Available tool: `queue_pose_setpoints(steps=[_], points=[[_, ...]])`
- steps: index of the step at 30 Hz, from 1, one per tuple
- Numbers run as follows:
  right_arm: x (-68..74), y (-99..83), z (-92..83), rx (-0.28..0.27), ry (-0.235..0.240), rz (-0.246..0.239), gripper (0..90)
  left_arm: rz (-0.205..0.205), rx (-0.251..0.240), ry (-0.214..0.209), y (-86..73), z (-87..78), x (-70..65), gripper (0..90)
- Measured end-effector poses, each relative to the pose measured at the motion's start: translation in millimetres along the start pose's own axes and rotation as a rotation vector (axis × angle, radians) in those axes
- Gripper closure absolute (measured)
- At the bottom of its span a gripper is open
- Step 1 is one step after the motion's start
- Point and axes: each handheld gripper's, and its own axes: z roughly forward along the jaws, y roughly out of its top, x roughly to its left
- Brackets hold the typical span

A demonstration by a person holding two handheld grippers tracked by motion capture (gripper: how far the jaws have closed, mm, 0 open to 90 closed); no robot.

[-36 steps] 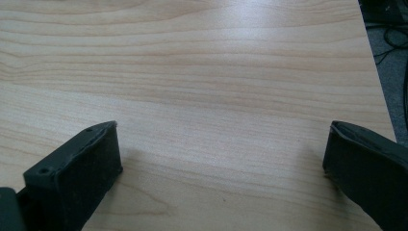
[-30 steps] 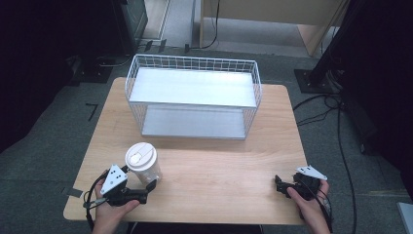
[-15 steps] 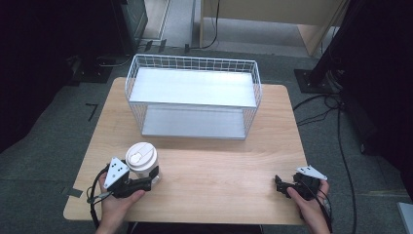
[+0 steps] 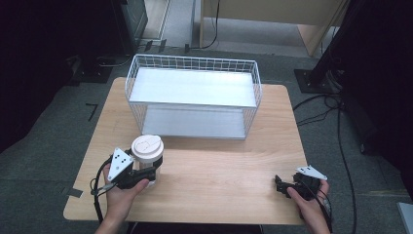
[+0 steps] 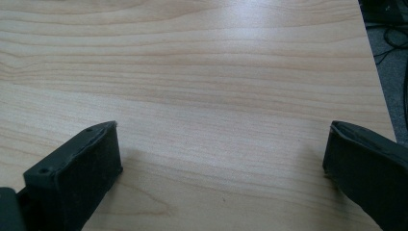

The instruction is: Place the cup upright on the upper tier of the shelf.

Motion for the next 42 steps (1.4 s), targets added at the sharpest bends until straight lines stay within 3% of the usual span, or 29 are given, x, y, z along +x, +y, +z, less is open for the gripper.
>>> queue_pose_setpoints(steps=[3, 6, 8, 9, 16, 23, 24, 28, 33, 35, 39, 42], points=[[0.1, 0.0, 0.0, -0.001, -0.001, 0.000, 0.0, -0.027, -0.024, -0.019, 14.1, 4.3, -3.0, 14.9], [0.0, -0.1, 0.0, -0.001, 0.000, -0.001, 0.0, -0.012, -0.037, -0.016, 23.4, 7.2, -6.5, 15.0], [0.0, -0.1, 0.0, -0.001, 0.000, -0.001, 0.0, 0.006, -0.052, -0.011, 39.1, 12.4, -11.2, 15.1], [-0.1, -0.1, 0.0, -0.001, 0.000, -0.001, 0.0, 0.006, -0.052, -0.011, 39.1, 12.4, -11.2, 15.1], [8.0, 4.2, 4.4, -0.001, 0.000, 0.001, 0.0, 0.014, -0.105, 0.003, 79.3, 28.2, -21.6, 15.2], [9.9, 4.4, 4.8, 0.000, 0.011, -0.009, 0.0, 0.053, -0.115, 0.010, 111.2, 36.7, -32.2, 15.3], [9.9, 4.5, 4.8, 0.000, 0.011, -0.009, 0.0, 0.057, -0.129, 0.012, 121.9, 38.4, -33.6, 15.3], [9.8, 4.4, 4.8, 0.000, 0.012, -0.009, 0.0, 0.076, -0.162, 0.034, 140.2, 43.0, -36.7, 15.3], [10.1, 4.4, 4.7, 0.000, 0.017, -0.013, 0.0, 0.084, -0.202, 0.049, 157.0, 50.9, -39.6, 15.3], [10.1, 4.4, 4.7, 0.001, 0.017, -0.012, 0.0, 0.084, -0.240, 0.060, 165.9, 57.3, -38.8, 15.3], [10.1, 4.4, 4.7, 0.001, 0.018, -0.012, 0.0, 0.071, -0.293, 0.085, 173.8, 70.4, -36.4, 15.3], [10.1, 4.4, 4.7, 0.001, 0.017, -0.012, 0.0, 0.090, -0.316, 0.108, 176.7, 78.5, -36.2, 15.4]])
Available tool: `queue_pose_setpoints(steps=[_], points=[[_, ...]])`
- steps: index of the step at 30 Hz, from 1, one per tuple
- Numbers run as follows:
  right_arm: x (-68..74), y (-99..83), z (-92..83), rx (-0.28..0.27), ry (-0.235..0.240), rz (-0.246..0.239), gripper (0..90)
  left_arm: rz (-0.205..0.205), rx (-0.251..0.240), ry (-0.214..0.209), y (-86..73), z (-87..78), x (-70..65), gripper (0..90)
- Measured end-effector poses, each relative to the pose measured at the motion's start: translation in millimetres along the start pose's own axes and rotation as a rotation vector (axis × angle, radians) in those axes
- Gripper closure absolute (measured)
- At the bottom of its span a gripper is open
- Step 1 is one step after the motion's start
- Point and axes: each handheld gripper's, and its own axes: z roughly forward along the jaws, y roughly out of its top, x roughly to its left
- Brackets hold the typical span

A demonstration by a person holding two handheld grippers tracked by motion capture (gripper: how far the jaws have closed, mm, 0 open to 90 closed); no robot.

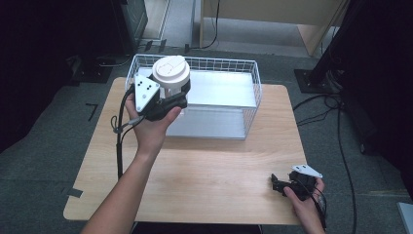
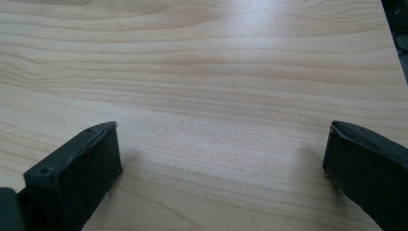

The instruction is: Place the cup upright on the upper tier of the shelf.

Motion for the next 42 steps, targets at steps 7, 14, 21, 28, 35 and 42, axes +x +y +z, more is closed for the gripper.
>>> queue_pose_setpoints(steps=[7, 14, 21, 28, 35, 42], points=[[-0.3, -0.1, 0.1, -0.003, 0.002, -0.001, 0.0, 0.039, -0.037, 0.033, -5.1, 36.8, 2.7, 15.4], [-0.5, -0.3, -0.3, -0.001, 0.005, -0.002, 0.0, 0.031, -0.013, 0.086, -5.9, 62.8, 12.0, 15.5], [-0.9, -0.4, -0.3, -0.002, 0.006, -0.005, 0.0, 0.000, -0.023, 0.083, -11.0, 84.5, 22.0, 15.6], [-0.7, -0.3, -0.3, -0.002, 0.007, -0.003, 0.0, -0.024, -0.021, 0.078, -10.5, 100.8, 29.9, 15.5], [-0.7, -0.3, -0.3, -0.002, 0.007, -0.003, 0.0, -0.020, 0.037, 0.079, -5.3, 104.1, 29.3, 15.4], [-0.7, -0.3, -0.3, -0.002, 0.007, -0.003, 0.0, -0.014, 0.078, 0.094, 2.5, 104.1, 28.3, 10.7]])
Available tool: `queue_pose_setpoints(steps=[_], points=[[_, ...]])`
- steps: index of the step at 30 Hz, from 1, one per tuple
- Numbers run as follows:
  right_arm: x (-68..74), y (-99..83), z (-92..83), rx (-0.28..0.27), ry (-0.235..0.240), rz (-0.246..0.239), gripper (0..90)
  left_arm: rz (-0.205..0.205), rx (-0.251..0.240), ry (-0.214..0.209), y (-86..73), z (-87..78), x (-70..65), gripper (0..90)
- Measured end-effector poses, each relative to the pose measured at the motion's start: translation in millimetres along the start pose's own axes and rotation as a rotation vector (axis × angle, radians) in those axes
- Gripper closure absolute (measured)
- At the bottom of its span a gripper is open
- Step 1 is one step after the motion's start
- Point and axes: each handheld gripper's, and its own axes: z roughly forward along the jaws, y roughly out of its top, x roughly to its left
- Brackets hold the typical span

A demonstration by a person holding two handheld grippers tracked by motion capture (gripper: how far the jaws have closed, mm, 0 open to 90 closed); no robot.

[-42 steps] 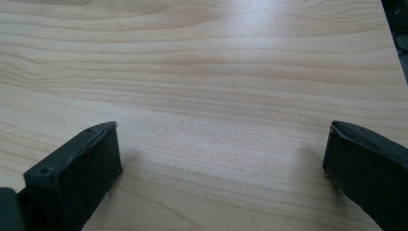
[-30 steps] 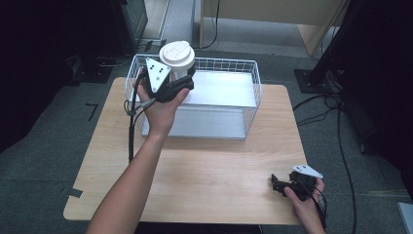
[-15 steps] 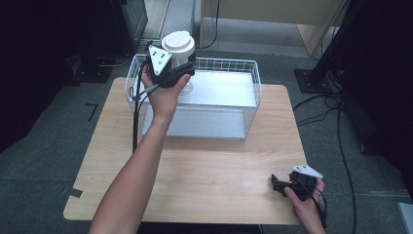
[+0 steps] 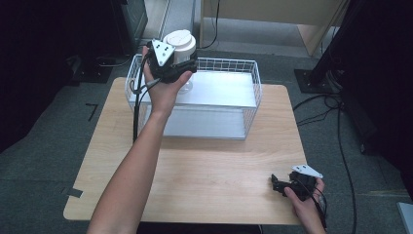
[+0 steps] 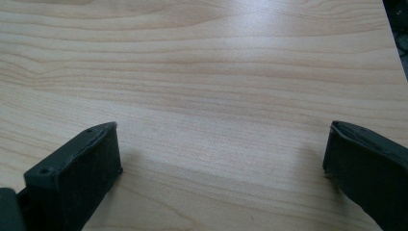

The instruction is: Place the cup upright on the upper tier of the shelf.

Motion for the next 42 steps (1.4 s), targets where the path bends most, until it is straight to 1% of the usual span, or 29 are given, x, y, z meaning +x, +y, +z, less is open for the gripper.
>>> queue_pose_setpoints(steps=[1, 3, 4, 5, 8, 9, 10, 12, 14, 17, 19, 22, 23, 25, 28, 31, 33, 34, 35, 36, 38, 42], points=[[-0.2, 0.0, 0.0, 0.000, 0.002, -0.003, 0.0, -0.004, -0.003, -0.010, -0.2, -0.3, 0.6, 8.8], [-0.4, 0.1, 0.1, -0.001, 0.003, -0.002, 0.0, 0.001, -0.003, -0.028, -0.4, -1.3, 1.5, 2.1], [-0.3, 0.1, 0.1, -0.001, 0.003, -0.002, 0.0, 0.005, -0.003, -0.037, -0.7, -2.2, 2.4, 0.3], [-0.3, 0.1, 0.1, 0.000, 0.003, -0.002, 0.0, 0.002, -0.001, -0.048, -0.8, -2.2, 3.2, 0.0], [-0.3, 0.1, 0.1, 0.000, 0.003, -0.002, 0.0, -0.001, 0.012, -0.046, -1.1, -2.4, 4.7, 0.0], [-0.3, 0.1, 0.1, 0.000, 0.003, -0.002, 0.0, -0.008, 0.013, -0.052, -1.3, -2.7, 5.5, 0.0], [-0.6, 0.1, 0.1, -0.001, 0.005, -0.005, 0.0, -0.023, 0.015, -0.068, -2.1, -4.9, 6.5, 0.0], [-0.6, 0.1, 0.1, 0.000, 0.005, -0.006, 0.0, -0.026, 0.012, -0.071, -2.9, -6.5, 6.3, 0.0], [-0.7, 0.1, 0.1, -0.001, 0.005, -0.007, 0.0, -0.010, 0.010, -0.078, -7.0, -12.6, 4.6, 0.0], [-0.7, 0.1, 0.1, 0.000, 0.005, -0.008, 0.0, -0.007, 0.010, -0.084, -11.2, -17.2, 4.1, 0.0], [-0.8, 0.3, 0.3, 0.001, 0.006, -0.009, 0.0, 0.005, 0.016, -0.084, -15.7, -21.8, 3.9, 0.0], [-0.9, 0.6, 0.5, 0.001, 0.005, -0.010, 0.0, 0.024, 0.020, -0.101, -23.5, -33.5, 4.2, 0.0], [-0.9, 0.6, 0.5, 0.001, 0.005, -0.010, 0.0, 0.024, 0.020, -0.101, -23.5, -33.5, 4.2, 0.0], [-0.8, 0.6, 0.4, 0.002, 0.005, -0.008, 0.0, 0.028, 0.019, -0.109, -28.7, -41.3, 3.1, 0.0], [-0.7, 0.6, 0.4, 0.003, 0.005, -0.008, 0.0, 0.055, 0.012, -0.116, -39.7, -52.3, 0.2, 0.0], [-0.8, 0.6, 0.4, 0.003, 0.005, -0.009, 0.0, 0.058, 0.011, -0.132, -51.1, -62.5, -2.2, 0.0], [-0.8, 0.6, 0.4, 0.003, 0.004, -0.009, 0.0, 0.050, 0.008, -0.141, -56.3, -68.1, -3.3, 0.0], [-0.8, 0.6, 0.5, 0.002, 0.004, -0.009, 0.0, 0.057, 0.007, -0.148, -61.6, -74.8, -4.8, 0.0], [-0.8, 0.6, 0.4, 0.003, 0.004, -0.009, 0.0, 0.057, 0.007, -0.148, -61.6, -74.8, -4.8, 0.0], [-0.7, 0.7, 0.4, 0.003, 0.004, -0.008, 0.0, 0.061, 0.003, -0.153, -64.0, -78.4, -5.5, 0.0], [-0.7, 0.7, 0.4, 0.003, 0.004, -0.008, 0.0, 0.079, 0.002, -0.156, -69.1, -86.7, -6.6, 0.0], [-0.8, 0.6, 0.5, 0.002, 0.004, -0.009, 0.0, 0.065, -0.005, -0.172, -82.4, -106.1, -4.4, 0.0]])
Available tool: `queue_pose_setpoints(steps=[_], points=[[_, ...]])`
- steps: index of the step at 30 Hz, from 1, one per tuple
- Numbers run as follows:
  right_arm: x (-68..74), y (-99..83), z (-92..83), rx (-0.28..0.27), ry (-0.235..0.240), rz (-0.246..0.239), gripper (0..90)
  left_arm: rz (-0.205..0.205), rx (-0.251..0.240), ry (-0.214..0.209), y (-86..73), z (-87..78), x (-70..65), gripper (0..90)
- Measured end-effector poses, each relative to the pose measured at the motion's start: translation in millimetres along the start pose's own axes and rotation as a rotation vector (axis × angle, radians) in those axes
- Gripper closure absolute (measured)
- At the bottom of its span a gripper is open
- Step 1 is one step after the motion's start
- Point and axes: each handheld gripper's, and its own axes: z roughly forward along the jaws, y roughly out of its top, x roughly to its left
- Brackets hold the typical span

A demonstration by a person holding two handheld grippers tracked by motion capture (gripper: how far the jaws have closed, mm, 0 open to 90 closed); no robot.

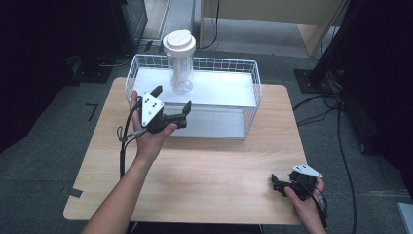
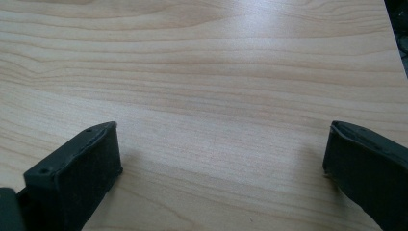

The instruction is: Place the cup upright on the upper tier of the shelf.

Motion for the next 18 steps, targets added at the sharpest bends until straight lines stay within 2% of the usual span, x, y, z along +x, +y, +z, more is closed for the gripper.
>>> queue_pose_setpoints(steps=[7, 12, 18], points=[[-0.1, 0.0, 0.1, 0.000, 0.000, -0.002, 0.0, -0.004, 0.025, 0.008, -27.3, -30.1, 2.1, 0.0], [0.1, 0.1, 0.0, 0.001, -0.001, 0.001, 0.0, 0.010, 0.057, 0.034, -51.4, -50.6, 4.9, 0.0], [0.1, 0.1, 0.0, 0.001, -0.001, 0.001, 0.0, -0.049, 0.100, 0.051, -72.1, -75.4, 16.1, 0.0]])
